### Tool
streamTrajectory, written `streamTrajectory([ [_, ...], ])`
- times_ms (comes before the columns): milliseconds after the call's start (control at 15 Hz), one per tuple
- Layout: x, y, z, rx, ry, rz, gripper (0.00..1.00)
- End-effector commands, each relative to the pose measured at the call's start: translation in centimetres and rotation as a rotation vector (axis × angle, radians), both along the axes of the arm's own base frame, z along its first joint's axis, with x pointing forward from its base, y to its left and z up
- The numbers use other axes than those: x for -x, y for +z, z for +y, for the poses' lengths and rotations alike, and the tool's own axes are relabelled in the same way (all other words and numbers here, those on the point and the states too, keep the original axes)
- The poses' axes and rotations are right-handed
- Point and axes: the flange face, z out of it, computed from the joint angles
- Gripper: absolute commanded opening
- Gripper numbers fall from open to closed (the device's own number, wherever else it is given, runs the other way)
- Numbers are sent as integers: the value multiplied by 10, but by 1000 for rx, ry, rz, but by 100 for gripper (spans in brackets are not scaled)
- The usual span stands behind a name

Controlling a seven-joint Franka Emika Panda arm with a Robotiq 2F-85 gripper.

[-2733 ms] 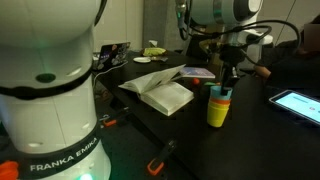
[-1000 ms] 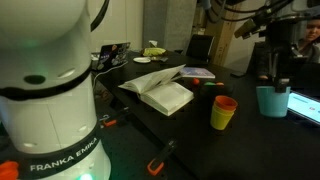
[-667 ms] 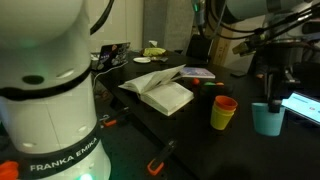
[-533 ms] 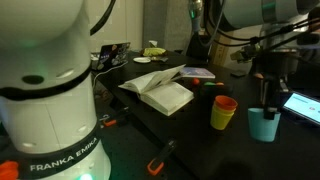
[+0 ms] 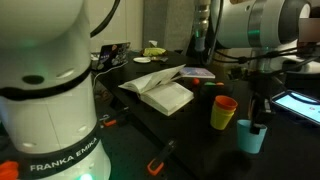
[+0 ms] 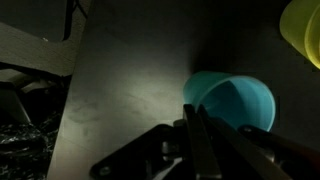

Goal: Unstack the four plastic cups.

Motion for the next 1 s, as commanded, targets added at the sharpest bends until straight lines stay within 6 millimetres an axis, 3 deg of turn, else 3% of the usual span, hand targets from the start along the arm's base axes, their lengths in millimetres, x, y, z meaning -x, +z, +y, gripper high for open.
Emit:
streamTrajectory([
  [0, 0, -3, 2, -16, -32, -50, 2],
  [133, 1, -6, 4, -23, -45, -56, 2],
  [200, 2, -7, 5, -27, -51, -56, 13],
  [267, 3, -7, 5, -30, -55, -58, 31],
  [667, 1, 1, 4, -27, -62, -67, 76],
  [867, -11, 17, 17, -40, -53, -73, 97],
  [933, -17, 22, 26, -46, -41, -81, 100],
])
